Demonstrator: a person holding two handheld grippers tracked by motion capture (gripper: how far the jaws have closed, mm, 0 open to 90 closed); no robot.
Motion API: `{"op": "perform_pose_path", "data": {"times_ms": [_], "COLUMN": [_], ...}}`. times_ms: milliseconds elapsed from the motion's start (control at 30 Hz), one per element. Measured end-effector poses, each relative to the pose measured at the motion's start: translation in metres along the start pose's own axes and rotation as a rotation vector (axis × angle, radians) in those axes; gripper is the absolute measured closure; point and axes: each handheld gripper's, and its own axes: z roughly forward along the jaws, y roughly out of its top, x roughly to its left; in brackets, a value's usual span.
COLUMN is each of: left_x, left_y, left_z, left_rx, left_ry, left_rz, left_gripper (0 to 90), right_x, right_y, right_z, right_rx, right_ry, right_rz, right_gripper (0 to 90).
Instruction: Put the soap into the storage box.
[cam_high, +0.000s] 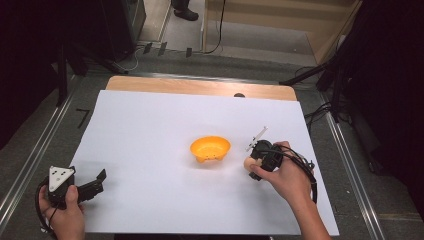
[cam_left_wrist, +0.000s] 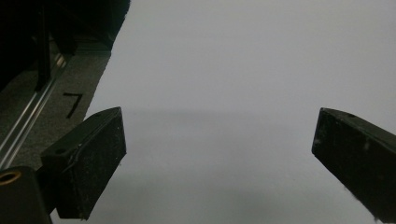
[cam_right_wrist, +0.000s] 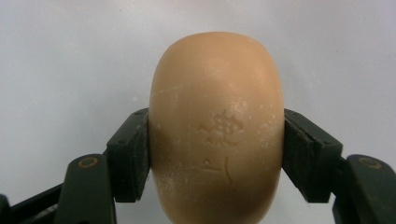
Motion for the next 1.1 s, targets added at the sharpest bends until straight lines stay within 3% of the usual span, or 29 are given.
{"op": "perform_pose_path", "data": {"times_ms": [67,100,133,300,400,633,1100], "left_x": [0.0,0.0,0.0,0.001,0.001,0.001,0.001], "left_y": [0.0,0.0,0.0,0.0,0.0,0.0,0.0], "left_z": [0.0,0.0,0.0,0.0,0.0,0.0,0.0], "left_rx": [0.0,0.0,0.0,0.0,0.001,0.001,0.001], "left_ry": [0.001,0.001,0.001,0.0,0.0,-0.001,-0.001], "left_rz": [-0.003,-0.003,-0.004,-0.006,-0.007,-0.007,-0.006], "left_gripper": [3.4,3.4,3.4,3.4,3.4,3.4,3.4], "right_x": [-0.001,-0.001,0.0,-0.005,-0.007,-0.008,-0.007], "right_y": [0.006,0.006,0.009,0.016,0.021,0.034,0.057], "right_z": [-0.002,-0.002,-0.003,-0.006,-0.008,-0.014,-0.024], "right_rx": [0.005,0.005,0.011,-0.003,-0.01,-0.016,-0.088], "right_ry": [0.006,0.006,0.015,0.041,0.031,0.011,0.048], "right_rz": [-0.061,-0.061,-0.102,-0.184,-0.227,-0.305,-0.448], "right_gripper": [33.1,33.1,33.1,33.1,33.0,33.0,33.0]}}
